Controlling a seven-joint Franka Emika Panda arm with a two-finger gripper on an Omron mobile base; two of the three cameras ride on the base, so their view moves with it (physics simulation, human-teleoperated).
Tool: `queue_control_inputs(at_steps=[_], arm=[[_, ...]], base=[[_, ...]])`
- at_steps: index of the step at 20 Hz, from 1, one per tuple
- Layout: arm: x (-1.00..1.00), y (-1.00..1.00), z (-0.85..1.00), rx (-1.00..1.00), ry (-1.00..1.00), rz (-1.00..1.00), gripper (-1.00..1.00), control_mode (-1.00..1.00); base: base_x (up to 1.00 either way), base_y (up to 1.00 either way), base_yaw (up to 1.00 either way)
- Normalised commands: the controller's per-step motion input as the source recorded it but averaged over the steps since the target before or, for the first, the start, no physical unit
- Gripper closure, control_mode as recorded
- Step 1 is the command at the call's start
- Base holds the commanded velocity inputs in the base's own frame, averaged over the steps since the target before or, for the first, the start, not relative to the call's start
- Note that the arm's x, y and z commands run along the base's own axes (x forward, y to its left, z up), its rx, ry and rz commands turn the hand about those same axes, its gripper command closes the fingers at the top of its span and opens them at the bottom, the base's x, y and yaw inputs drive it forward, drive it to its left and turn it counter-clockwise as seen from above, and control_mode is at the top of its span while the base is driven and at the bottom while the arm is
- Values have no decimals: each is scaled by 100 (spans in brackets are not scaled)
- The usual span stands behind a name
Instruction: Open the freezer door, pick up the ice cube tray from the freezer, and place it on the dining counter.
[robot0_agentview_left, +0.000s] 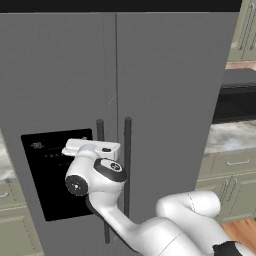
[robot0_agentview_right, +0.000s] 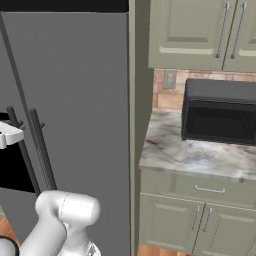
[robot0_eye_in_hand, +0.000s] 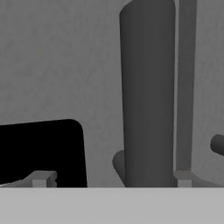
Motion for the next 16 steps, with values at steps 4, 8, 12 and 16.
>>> queue_control_inputs(at_steps=[4, 8, 12, 16], arm=[[0, 0, 0, 0, 0, 0, -100, -100], [0, 0, 0, 0, 0, 0, -100, -100], [0, 0, 0, 0, 0, 0, 100, -100], [0, 0, 0, 0, 0, 0, 100, -100]], base=[[0, 0, 0], [0, 0, 0], [0, 0, 0], [0, 0, 0]])
